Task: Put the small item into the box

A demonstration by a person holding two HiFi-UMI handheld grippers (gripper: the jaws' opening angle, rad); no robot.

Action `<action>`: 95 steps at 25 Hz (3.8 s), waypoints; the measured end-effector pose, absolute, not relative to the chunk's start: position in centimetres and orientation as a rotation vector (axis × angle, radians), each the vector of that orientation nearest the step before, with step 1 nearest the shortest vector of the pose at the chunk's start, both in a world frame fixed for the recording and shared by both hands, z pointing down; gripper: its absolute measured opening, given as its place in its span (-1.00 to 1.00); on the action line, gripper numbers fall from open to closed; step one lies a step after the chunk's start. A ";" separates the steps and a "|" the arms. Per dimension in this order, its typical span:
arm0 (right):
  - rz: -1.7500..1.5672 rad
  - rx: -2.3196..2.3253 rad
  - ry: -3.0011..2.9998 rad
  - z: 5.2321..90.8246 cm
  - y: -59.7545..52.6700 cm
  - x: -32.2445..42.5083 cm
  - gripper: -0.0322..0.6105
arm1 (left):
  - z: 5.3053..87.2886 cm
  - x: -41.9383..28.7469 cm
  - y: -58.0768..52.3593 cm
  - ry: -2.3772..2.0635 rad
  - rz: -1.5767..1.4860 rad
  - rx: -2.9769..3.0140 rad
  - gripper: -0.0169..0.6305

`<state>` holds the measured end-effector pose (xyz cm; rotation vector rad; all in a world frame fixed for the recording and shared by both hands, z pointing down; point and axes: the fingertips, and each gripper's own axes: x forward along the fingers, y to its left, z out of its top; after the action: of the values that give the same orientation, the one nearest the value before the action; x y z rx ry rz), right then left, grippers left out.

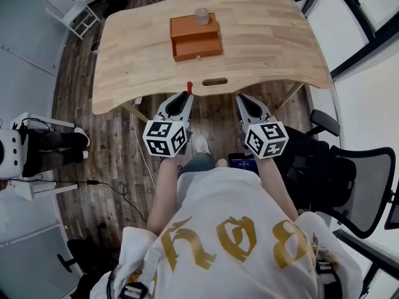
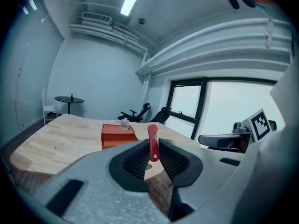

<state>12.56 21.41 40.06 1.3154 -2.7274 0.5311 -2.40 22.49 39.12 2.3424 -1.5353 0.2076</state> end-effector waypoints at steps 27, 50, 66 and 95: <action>0.590 1.390 -2.580 43.0 -7.0 5.1 -0.86 | 42.3 -13.1 -7.4 -1.482 0.262 2.297 -0.76; 0.523 1.451 -2.515 44.4 -11.6 2.5 -0.86 | 42.8 -13.4 -12.8 -1.355 0.255 2.392 -0.76; 0.540 1.424 -2.540 45.5 -12.1 2.6 -0.86 | 43.9 -12.8 -13.1 -1.366 0.285 2.378 -0.76; 0.603 1.314 -2.446 50.5 -14.4 2.8 -0.86 | 51.6 -10.1 -14.3 -1.174 0.503 2.315 -0.76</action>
<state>2.76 -14.37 50.51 1.3138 -2.4457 0.6034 -10.07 -14.32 51.64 2.3149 -1.1738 0.5028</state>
